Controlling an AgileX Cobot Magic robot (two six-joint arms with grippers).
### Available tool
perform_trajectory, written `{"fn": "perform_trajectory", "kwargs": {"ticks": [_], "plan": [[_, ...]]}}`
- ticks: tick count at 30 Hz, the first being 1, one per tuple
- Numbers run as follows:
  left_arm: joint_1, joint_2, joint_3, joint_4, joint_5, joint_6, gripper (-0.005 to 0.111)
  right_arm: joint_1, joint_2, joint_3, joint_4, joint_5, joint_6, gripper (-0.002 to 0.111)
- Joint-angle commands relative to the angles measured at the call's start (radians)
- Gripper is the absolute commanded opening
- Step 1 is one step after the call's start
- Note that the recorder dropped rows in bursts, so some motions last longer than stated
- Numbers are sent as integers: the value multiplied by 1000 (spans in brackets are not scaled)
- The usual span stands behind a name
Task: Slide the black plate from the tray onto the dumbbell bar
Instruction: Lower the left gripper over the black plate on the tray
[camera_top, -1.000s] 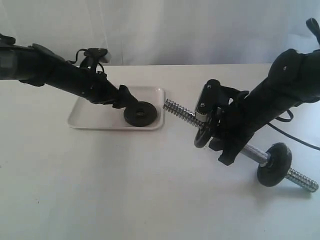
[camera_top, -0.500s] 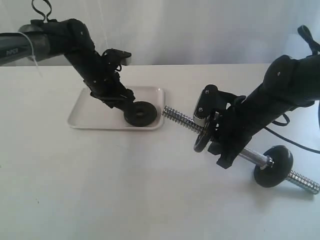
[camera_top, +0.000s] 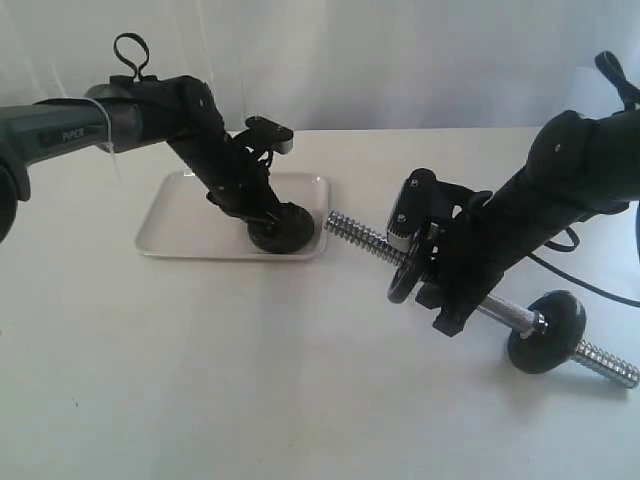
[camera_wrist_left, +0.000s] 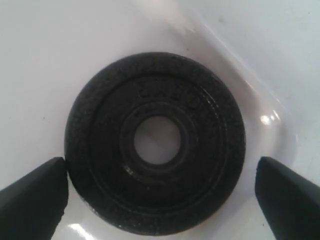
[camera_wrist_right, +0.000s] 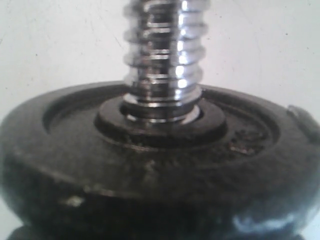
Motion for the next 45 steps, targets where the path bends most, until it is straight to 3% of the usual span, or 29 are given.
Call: {"fn": "perform_trajectory", "kwargs": {"ticks": [1,7,19,30,39,45], "plan": [[-12,9,-4,-67,-14,25,105,-6,-34,-25,51,-68,-22,0],[-31,15,-4,-55,-140,43,105,-6,-34,-25,51,-71,-24,0],[-48,72,-4,-56,-225,37,105,-6,-34,-25,51,-75,-26,0],[-50,76,-8,46,-110,12,105,-6,-34,-25,51,-77,-26,0],[-50,70,-109,130,-4,-9,105,-6,-34,-25,51,-77,-26,0],[-50,81,-112,159,26,-36,105,-6,-34,-25,51,-77,-26,0]]}}
